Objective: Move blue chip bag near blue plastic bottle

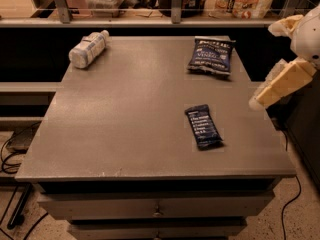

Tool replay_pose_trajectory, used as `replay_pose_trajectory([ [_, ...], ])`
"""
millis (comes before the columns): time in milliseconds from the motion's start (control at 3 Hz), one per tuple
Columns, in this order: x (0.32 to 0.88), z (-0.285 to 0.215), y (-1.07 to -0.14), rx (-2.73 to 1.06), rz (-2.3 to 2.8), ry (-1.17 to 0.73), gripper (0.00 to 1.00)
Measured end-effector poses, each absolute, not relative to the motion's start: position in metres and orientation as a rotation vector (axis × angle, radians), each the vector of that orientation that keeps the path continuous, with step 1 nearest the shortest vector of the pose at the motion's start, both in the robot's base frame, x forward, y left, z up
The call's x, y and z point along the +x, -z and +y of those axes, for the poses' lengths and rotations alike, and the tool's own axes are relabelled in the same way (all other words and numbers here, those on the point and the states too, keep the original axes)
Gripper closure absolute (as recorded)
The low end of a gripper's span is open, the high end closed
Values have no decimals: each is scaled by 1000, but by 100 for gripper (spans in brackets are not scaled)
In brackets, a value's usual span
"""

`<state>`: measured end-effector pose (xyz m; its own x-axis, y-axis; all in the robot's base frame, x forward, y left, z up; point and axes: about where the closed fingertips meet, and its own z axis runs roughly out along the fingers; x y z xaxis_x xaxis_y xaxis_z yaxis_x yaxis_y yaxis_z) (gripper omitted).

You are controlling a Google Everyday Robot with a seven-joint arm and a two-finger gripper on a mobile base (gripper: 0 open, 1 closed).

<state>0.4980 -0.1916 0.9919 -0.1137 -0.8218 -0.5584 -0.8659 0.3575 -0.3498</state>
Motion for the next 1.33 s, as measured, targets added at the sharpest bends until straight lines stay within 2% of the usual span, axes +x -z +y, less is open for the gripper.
replay_pose_trajectory([
  [333, 512, -185, -991, -1417, 1918, -101, 0],
  [1333, 634, -182, -955, -1207, 1967, -178, 0],
])
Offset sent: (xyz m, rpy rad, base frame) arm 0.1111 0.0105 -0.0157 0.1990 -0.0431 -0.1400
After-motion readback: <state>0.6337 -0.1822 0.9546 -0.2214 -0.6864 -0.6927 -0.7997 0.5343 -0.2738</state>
